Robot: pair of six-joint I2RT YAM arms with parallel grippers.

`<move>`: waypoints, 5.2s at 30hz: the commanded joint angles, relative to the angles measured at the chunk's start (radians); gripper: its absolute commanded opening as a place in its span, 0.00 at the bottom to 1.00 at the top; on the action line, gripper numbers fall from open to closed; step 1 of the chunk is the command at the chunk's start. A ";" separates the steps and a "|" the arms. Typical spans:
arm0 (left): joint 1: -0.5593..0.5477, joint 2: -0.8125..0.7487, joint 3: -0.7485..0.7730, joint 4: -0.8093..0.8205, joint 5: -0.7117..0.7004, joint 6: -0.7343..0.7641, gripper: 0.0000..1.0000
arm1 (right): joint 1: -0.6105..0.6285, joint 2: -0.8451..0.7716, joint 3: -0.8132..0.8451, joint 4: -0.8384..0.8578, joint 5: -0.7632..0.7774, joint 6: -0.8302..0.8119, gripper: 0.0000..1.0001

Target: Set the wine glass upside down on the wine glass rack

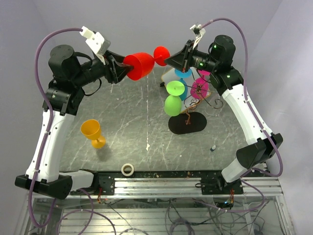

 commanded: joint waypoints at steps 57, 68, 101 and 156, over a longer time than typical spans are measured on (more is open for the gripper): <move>0.195 -0.214 -0.246 -0.148 -0.244 0.306 0.88 | -0.054 -0.537 -0.072 -0.970 0.304 -1.459 0.00; 0.197 -0.277 -0.310 -0.120 -0.214 0.281 0.87 | -0.066 -0.600 -0.248 -0.852 0.452 -1.472 0.00; 0.236 -0.302 -0.313 -0.101 -0.183 0.241 0.87 | 0.049 -0.458 -0.238 -0.702 0.454 -1.546 0.00; 0.240 -0.286 -0.370 -0.111 -0.212 0.306 0.87 | 0.036 -0.577 -0.289 -0.790 0.338 -1.531 0.00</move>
